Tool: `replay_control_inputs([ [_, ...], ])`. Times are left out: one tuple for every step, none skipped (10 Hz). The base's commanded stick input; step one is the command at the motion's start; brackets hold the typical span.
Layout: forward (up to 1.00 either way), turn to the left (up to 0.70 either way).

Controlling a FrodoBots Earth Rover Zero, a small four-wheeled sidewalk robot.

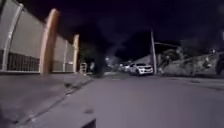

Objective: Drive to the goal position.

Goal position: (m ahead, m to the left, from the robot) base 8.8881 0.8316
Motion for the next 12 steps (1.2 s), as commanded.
replay_control_inputs([
  [0.70, 0.00],
  [0.70, 0.00],
  [0.70, 0.00],
  [0.70, 0.00],
  [0.70, 0.00],
  [0.70, 0.00],
  [0.70, -0.15],
  [0.70, -0.34],
  [0.70, -0.35],
  [0.70, -0.35],
  [0.70, -0.15],
  [0.70, 0.00],
])
